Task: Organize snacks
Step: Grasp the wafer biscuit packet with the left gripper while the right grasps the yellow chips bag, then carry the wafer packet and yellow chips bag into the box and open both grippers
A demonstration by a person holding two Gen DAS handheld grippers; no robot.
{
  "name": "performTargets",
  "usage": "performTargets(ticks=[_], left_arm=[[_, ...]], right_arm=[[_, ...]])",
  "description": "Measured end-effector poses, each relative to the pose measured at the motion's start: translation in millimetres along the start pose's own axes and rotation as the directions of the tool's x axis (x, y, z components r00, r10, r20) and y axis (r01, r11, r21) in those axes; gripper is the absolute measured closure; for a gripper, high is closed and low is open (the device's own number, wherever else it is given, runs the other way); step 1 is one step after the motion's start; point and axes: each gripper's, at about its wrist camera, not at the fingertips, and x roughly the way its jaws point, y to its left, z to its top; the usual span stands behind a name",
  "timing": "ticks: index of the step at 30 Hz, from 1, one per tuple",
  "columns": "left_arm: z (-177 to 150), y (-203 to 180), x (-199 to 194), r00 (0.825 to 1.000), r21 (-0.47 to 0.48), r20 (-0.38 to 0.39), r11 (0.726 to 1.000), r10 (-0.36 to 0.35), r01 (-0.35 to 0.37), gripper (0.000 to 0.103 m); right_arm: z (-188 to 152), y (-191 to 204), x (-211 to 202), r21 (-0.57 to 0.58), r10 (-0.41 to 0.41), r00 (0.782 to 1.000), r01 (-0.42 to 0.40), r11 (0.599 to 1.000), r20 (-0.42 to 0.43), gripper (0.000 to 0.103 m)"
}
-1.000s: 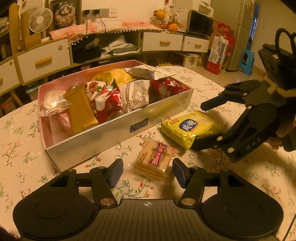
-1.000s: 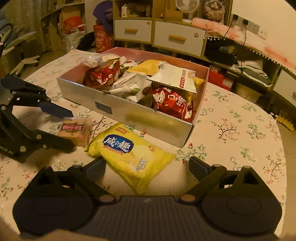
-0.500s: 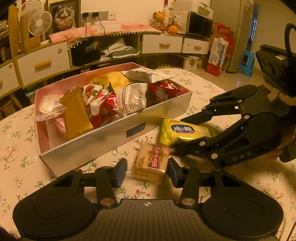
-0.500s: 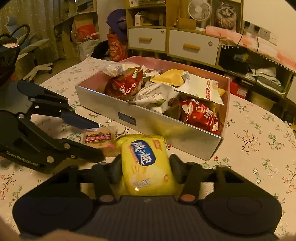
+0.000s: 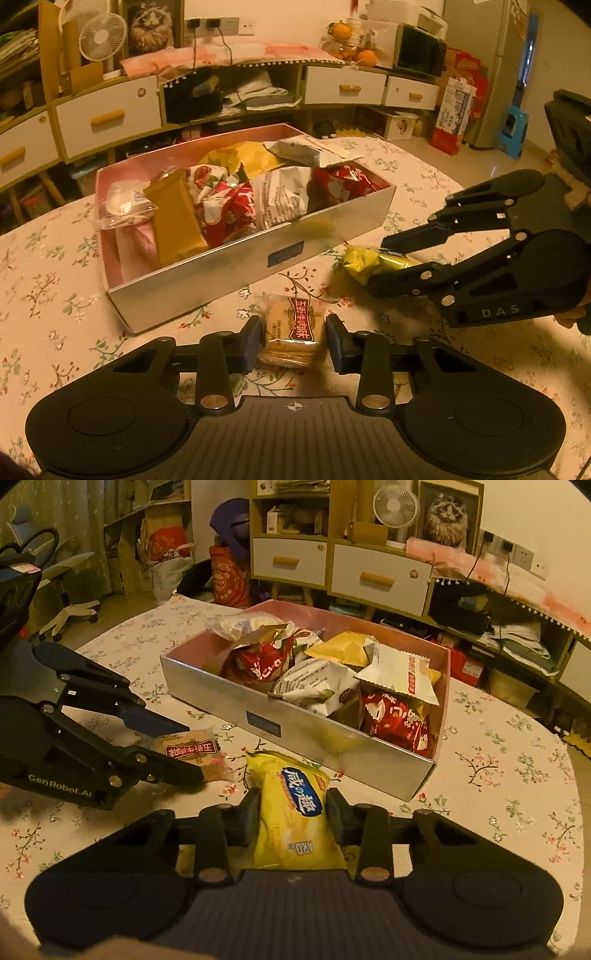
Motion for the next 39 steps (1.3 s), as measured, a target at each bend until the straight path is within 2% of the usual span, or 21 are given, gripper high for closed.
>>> performTargets(ticks=[5,7,9,11,15,16,18,24,28,31,35,39], left_arm=[[0.9,-0.8,-9.5,1.000,-0.003,-0.002,1.000,0.011,-0.011,0.069],[0.5,-2.9,-13.2,1.000,-0.002,-0.002,1.000,0.012,-0.012,0.069],[-0.8,-5.0,-15.1,1.000,0.002,-0.008,1.000,0.014,-0.014,0.069],[-2.8,-6.3,-15.6,1.000,0.006,-0.014,1.000,0.017,-0.017,0.069],[-6.8,-5.6,-12.9,0.999,0.001,-0.027,1.000,0.025,-0.025,0.069],[-7.7,-5.2,-11.6,0.999,0.004,-0.030,1.000,0.026,-0.026,0.069],[-10.5,-5.8,-8.3,0.999,0.012,-0.040,0.999,0.036,-0.035,0.067],[-12.3,-6.0,-1.6,0.997,0.012,-0.053,0.999,0.052,-0.051,0.064],[-11.1,-7.9,-1.7,0.997,0.015,-0.047,0.998,0.067,-0.066,0.069],[-9.9,-6.8,-5.5,0.997,0.007,-0.040,0.997,0.072,-0.072,0.069],[-7.2,-0.1,-12.0,0.997,-0.020,-0.030,0.997,0.071,-0.072,0.070],[-4.9,4.1,-16.9,0.996,-0.038,-0.022,0.996,0.082,-0.083,0.070]], right_arm=[[0.4,2.3,-1.3,0.009,-0.004,1.000,0.004,1.000,-0.014,0.070],[1.0,3.0,0.6,0.018,-0.009,1.000,0.009,1.000,-0.022,0.064],[0.5,4.3,3.1,0.024,-0.020,1.000,0.020,1.000,-0.025,0.041],[0.0,6.2,6.4,0.011,-0.039,0.999,0.040,0.999,-0.028,0.037],[-4.5,8.2,16.3,0.008,-0.033,0.996,0.034,0.999,-0.080,0.048],[-5.7,7.8,15.7,0.017,-0.026,0.997,0.027,0.999,-0.067,0.048],[-6.1,6.0,15.3,0.041,-0.002,0.998,0.004,0.999,-0.066,0.057],[-7.1,9.5,10.8,0.034,-0.011,0.998,0.013,0.999,-0.061,0.059],[-5.5,11.2,8.7,0.027,-0.023,0.998,0.024,0.999,-0.060,0.061],[-2.3,11.3,3.8,0.030,-0.021,0.999,0.023,0.999,-0.050,0.064],[2.7,8.1,-3.5,0.058,-0.017,1.000,0.018,0.998,-0.025,0.075],[6.6,2.9,-4.8,0.092,-0.025,1.000,0.026,0.995,-0.020,0.079]])
